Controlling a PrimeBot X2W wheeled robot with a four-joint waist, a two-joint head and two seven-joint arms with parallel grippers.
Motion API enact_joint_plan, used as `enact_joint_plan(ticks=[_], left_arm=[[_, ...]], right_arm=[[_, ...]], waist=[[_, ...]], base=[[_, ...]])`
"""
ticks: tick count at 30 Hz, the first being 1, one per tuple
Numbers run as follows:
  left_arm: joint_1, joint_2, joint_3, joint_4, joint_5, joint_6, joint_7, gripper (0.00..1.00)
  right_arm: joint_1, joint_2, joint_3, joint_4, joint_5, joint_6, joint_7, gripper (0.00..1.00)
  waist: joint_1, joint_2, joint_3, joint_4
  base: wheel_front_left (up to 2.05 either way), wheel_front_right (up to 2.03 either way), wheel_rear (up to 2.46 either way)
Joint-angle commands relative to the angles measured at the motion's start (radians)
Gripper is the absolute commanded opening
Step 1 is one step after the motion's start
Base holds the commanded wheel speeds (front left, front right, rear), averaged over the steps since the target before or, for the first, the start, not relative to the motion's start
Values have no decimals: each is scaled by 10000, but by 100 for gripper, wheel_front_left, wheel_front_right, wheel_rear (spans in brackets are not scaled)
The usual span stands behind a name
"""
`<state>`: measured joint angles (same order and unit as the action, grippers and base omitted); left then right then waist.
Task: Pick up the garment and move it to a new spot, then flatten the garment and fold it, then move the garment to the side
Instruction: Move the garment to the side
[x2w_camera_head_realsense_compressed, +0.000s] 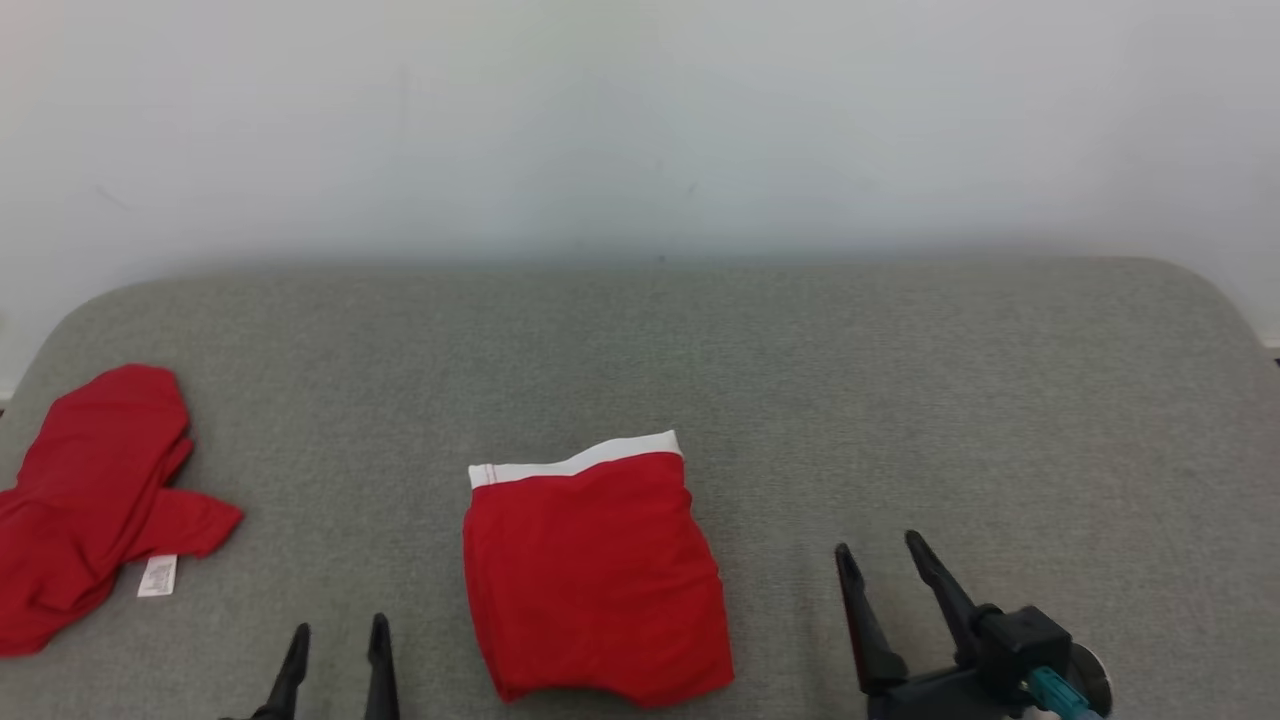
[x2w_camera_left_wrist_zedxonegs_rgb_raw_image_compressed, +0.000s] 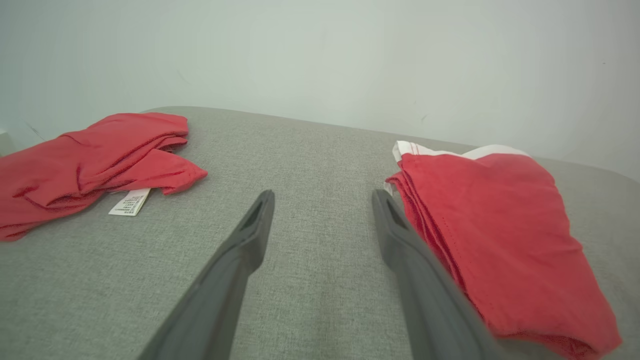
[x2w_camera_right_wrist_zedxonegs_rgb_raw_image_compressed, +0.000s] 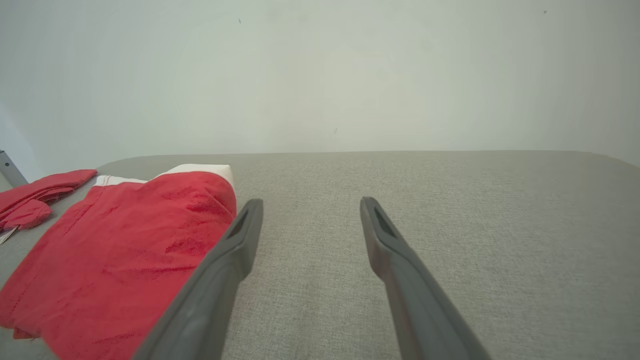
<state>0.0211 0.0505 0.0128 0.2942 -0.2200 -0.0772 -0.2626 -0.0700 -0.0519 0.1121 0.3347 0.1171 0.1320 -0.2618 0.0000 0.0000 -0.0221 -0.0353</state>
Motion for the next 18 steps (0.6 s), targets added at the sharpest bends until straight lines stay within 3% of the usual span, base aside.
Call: enact_joint_plan(ticks=[1,8,14,18], left_arm=[[-110,3,-190,18,77,-33,-31,100],[-494,2,-816,-14,8,-83,-31,100],[-791,-1,-1096,-26,-75,-53,-31,100],[-892,-1,-1190,-72,-137,-18,-31,100]], right_arm=[[-281,19,334,123,196,-22,-40,100],[-1454,16,1735,878,975,-22,-20,100],[-2302,7,2065,1988,1111,-22,-20,100],[-2661,5,1767,3232,1179,-22,-20,100]], waist=[[0,0,314,404],[0,0,1113,1403],[0,0,1510,2042],[0,0,1653,2327]], base=[[0,0,0],[0,0,0],[0,0,0],[0,0,0]])
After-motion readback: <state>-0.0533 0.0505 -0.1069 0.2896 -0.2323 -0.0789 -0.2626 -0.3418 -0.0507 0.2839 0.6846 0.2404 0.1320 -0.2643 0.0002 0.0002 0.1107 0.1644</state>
